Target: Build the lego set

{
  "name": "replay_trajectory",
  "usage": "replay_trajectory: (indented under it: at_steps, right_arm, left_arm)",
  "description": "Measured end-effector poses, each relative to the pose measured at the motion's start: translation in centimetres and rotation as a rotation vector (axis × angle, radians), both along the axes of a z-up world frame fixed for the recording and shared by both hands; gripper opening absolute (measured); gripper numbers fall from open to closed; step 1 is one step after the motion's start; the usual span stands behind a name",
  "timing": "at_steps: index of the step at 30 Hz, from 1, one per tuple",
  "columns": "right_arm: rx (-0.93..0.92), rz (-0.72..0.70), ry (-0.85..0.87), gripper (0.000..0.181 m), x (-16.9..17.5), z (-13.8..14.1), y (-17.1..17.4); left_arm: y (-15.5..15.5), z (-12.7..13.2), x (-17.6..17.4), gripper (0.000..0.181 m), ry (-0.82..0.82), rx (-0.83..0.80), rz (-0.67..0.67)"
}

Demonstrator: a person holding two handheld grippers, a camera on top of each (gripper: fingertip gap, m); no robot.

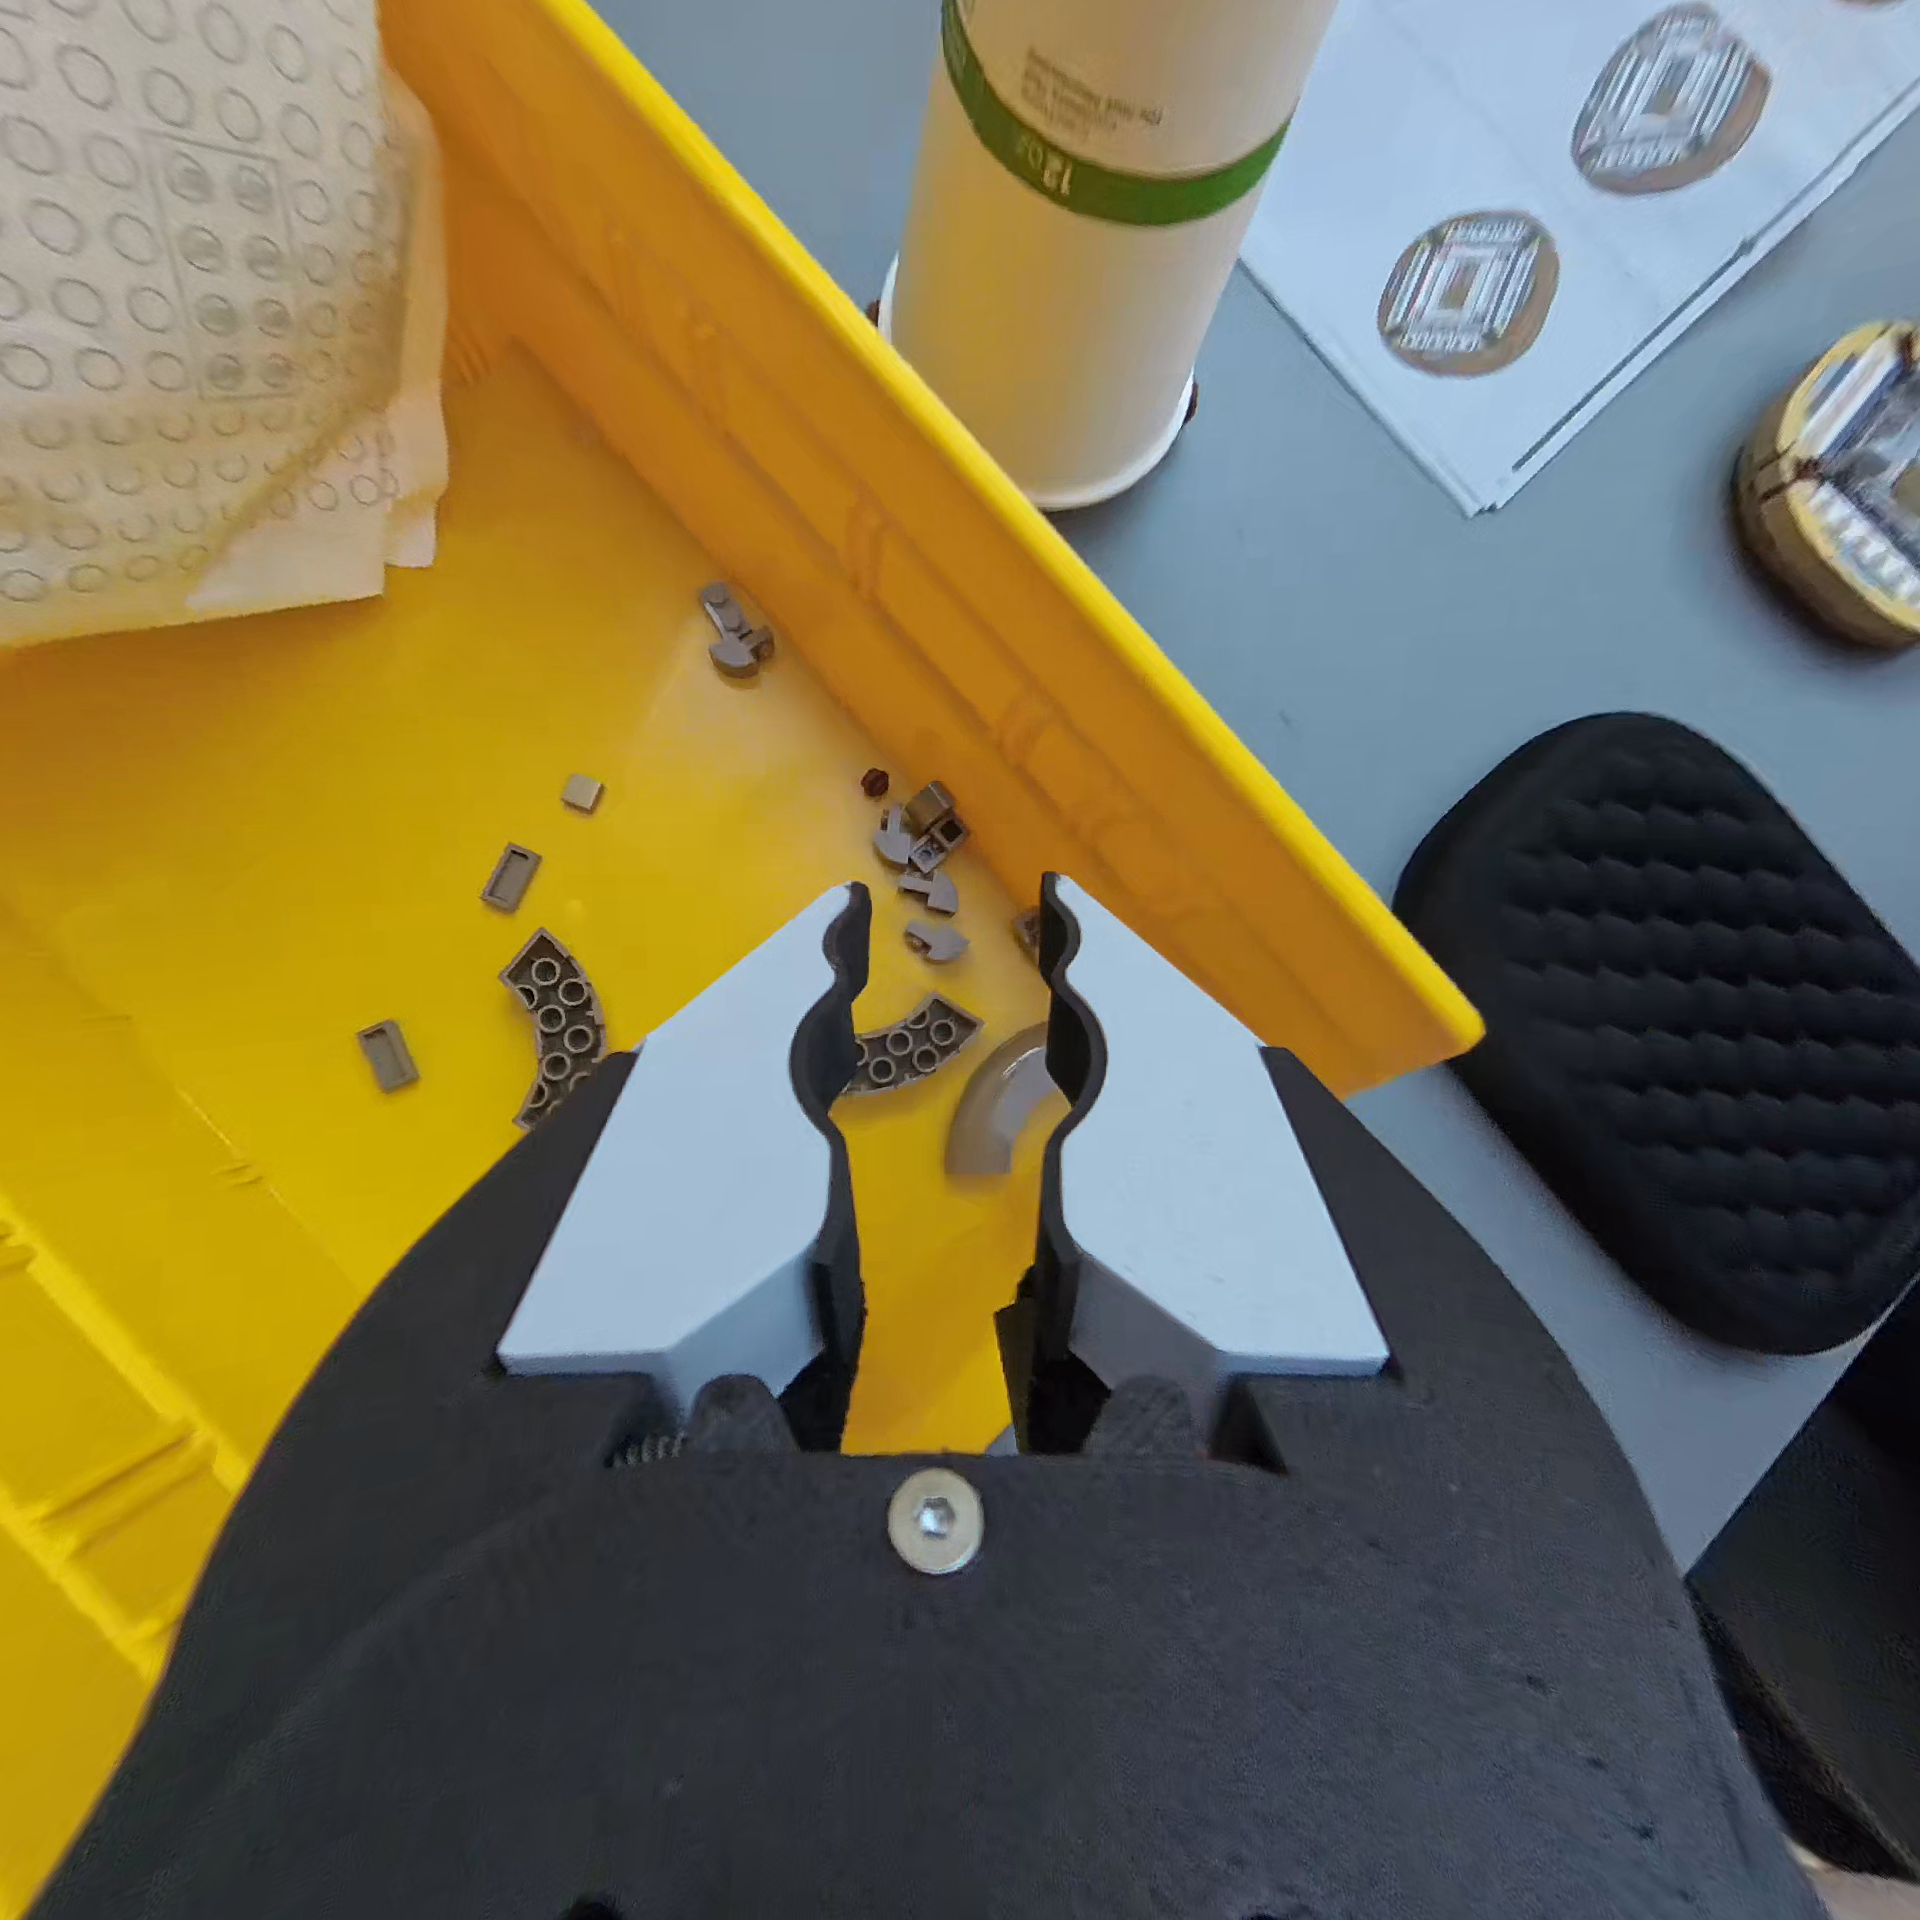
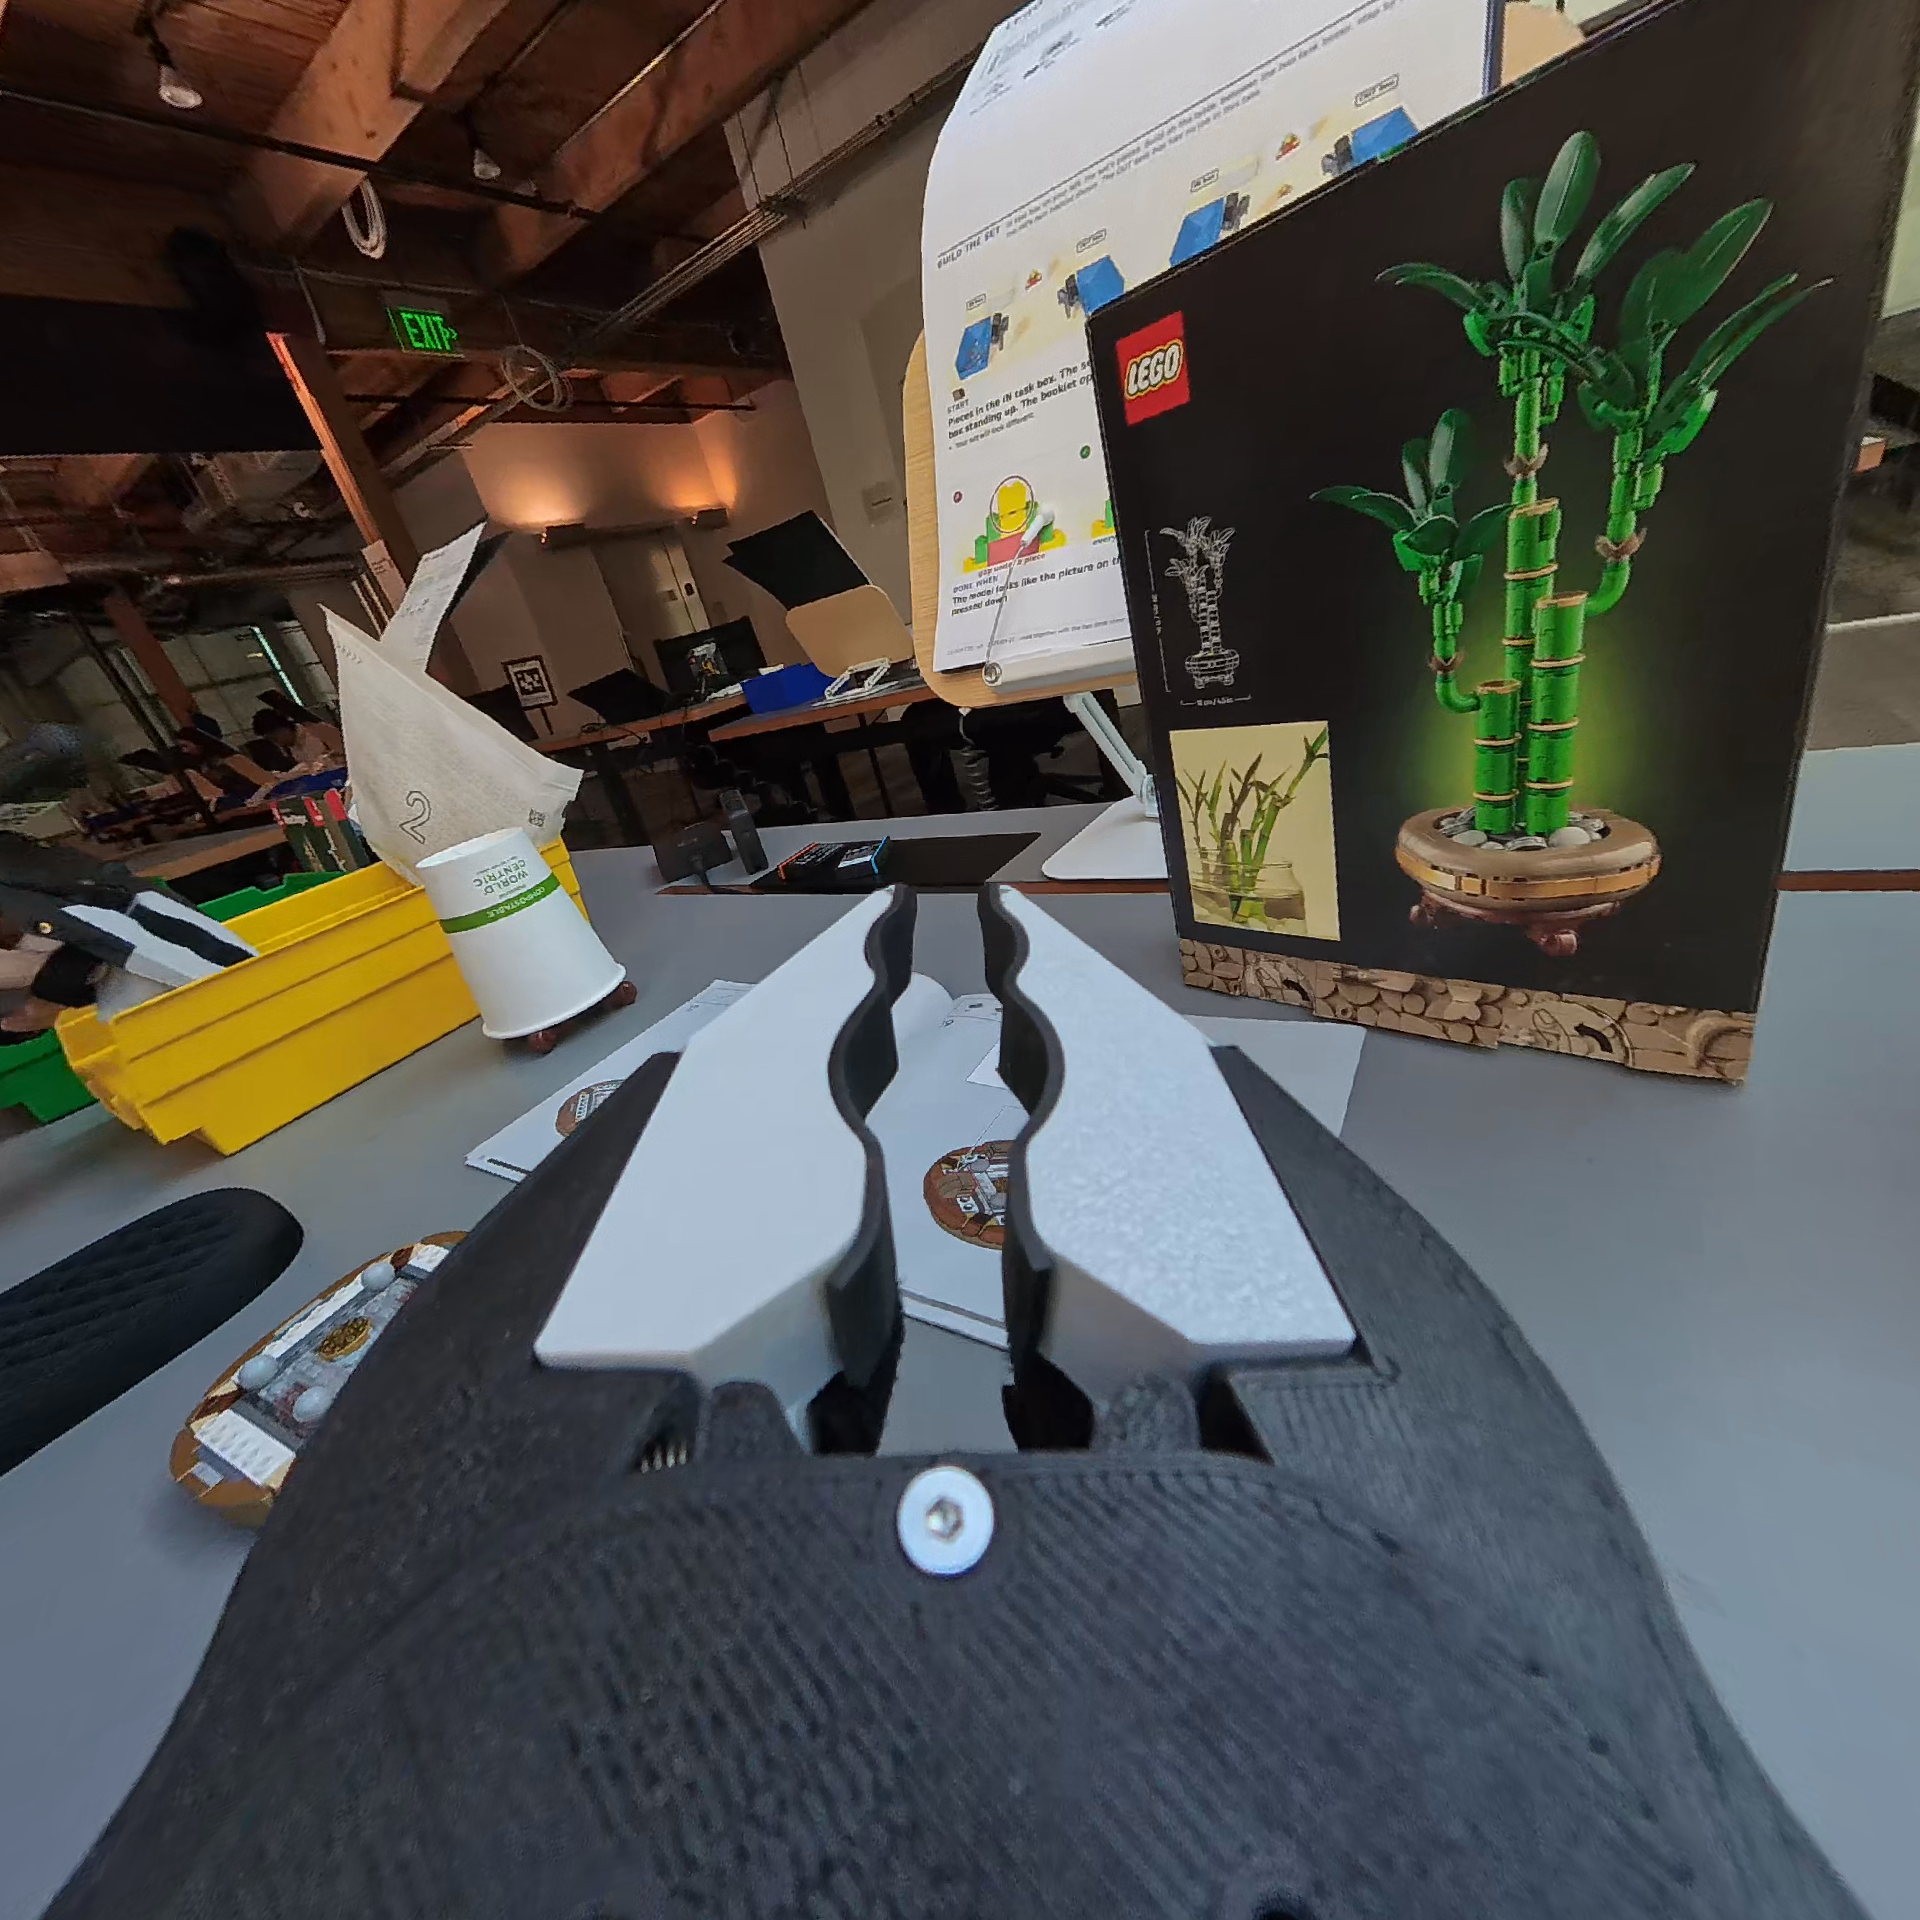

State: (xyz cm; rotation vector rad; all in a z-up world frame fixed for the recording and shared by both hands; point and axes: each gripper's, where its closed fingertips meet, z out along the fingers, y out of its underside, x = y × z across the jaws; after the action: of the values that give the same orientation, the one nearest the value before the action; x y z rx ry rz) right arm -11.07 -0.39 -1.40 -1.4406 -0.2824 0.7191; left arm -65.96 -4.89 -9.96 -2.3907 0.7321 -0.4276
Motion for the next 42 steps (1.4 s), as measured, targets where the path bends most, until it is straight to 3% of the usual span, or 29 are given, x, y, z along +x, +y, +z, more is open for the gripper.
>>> replay_trajectory:
  at_steps: [1, 9, 20, 28, 42]
  right_arm:
    - [-0.009, 0.006, -0.003, 0.012, -0.2, -0.2, 0.0]
    - [-0.024, 0.002, -0.016, 0.012, -0.1, -1.0, 0.0]
    - [-0.029, 0.003, -0.017, 0.012, -0.1, -1.6, 0.0]
    - [-0.021, 0.001, 0.0, 0.012, 0.1, -1.5, 0.1]
    - [-0.025, -0.002, 0.021, 0.011, 0.4, -1.5, 0.1]
  left_arm:
    - [-0.1, -0.8, -0.1, 0.031, 0.034, -0.034, -0.024]
    - [-1.1, -4.4, -0.5, 0.036, 0.122, -0.14, -0.184]
    - [-0.8, -5.9, -0.3, 0.034, 0.172, -0.172, -0.228]
    - [-0.6, -6.0, -0.5, 0.022, 0.173, -0.155, -0.208]
    - [-0.7, -5.4, -0.3, 0.032, 0.171, -0.119, -0.221]
